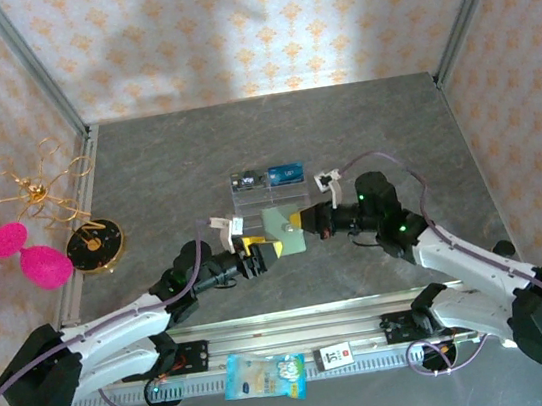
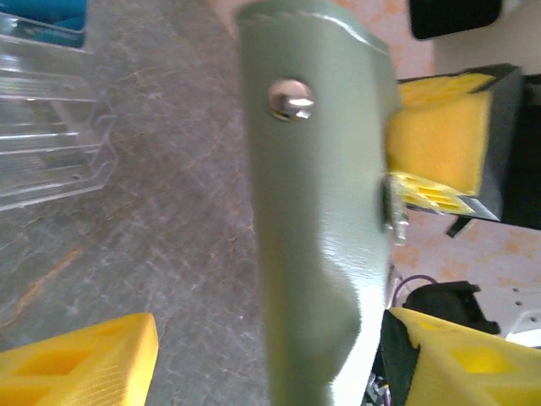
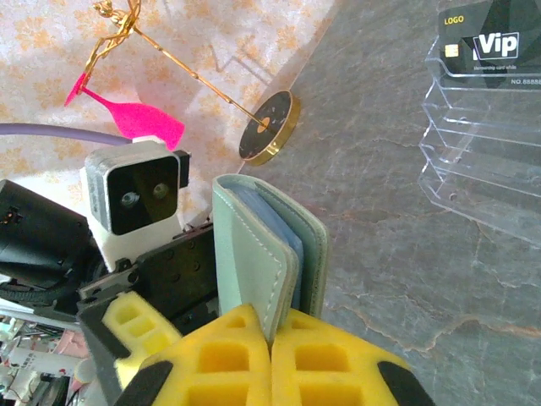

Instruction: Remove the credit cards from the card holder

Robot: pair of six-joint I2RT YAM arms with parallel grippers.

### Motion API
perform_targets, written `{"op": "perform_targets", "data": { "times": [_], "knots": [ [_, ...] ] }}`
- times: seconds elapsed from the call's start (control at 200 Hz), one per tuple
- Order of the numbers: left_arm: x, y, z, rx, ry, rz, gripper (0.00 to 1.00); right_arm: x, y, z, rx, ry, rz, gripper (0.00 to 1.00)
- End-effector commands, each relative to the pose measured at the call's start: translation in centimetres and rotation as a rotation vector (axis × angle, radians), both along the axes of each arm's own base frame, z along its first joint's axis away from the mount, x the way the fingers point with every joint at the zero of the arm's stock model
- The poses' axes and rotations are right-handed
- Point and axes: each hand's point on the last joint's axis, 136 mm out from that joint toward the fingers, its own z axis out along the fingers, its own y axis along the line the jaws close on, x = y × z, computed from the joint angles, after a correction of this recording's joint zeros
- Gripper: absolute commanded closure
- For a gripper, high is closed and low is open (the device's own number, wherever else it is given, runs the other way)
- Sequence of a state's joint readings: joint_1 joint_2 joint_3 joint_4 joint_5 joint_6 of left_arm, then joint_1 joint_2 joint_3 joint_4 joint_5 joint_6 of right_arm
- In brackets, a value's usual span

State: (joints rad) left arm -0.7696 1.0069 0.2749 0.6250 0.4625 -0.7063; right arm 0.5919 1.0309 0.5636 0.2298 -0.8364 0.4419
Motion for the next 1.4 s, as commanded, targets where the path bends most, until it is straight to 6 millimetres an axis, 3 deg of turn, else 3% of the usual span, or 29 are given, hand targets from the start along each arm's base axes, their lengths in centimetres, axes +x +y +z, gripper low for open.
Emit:
{"op": "perform_targets", "data": {
  "times": [0.0,0.155,0.215,0.26,0.37,0.471,0.591,0.701,0.881,1.066,1.206,1.397],
  "knots": [
    [-0.8,-0.7,2.4,-0.108,-0.049,-0.064,0.41,0.7,0.9,2.5,0.087,-0.048,0.018,1.00],
    [-0.6,-0.7,2.2,-0.101,-0.043,-0.055,0.69,1.9,1.4,1.6,0.057,-0.011,-0.012,1.00],
    [0.1,-0.4,1.8,-0.081,-0.032,-0.012,0.87,2.4,1.5,0.8,0.019,0.018,-0.050,1.00],
    [0.6,-0.1,1.3,-0.059,-0.021,0.022,1.00,3.0,1.4,0.3,-0.022,0.041,-0.096,0.90],
    [1.7,0.7,0.4,-0.012,-0.004,0.124,1.00,4.5,-0.2,-1.0,-0.132,0.099,-0.274,0.56],
    [2.4,1.3,-0.7,0.093,-0.026,0.240,1.00,5.1,-1.9,-1.1,-0.186,0.120,-0.420,0.50],
    [3.5,1.6,-1.3,0.208,-0.027,0.349,1.00,4.5,-2.6,0.7,-0.203,0.067,-0.514,0.45],
    [4.0,1.7,-1.4,0.209,-0.019,0.383,1.00,3.8,-1.5,0.9,-0.206,0.064,-0.500,0.43],
    [4.1,1.6,0.0,0.180,-0.045,0.390,1.00,3.4,0.7,-1.6,-0.326,0.067,-0.485,0.42],
    [3.8,1.1,0.2,0.182,-0.042,0.365,1.00,3.6,2.6,-1.7,-0.353,0.021,-0.462,0.40],
    [3.6,1.0,0.3,0.168,-0.035,0.355,1.00,4.1,3.4,-2.6,-0.390,0.023,-0.448,0.40],
    [3.3,1.0,1.4,0.139,-0.047,0.353,1.00,4.3,3.1,-5.5,-0.492,0.053,-0.457,0.45]
  ]
}}
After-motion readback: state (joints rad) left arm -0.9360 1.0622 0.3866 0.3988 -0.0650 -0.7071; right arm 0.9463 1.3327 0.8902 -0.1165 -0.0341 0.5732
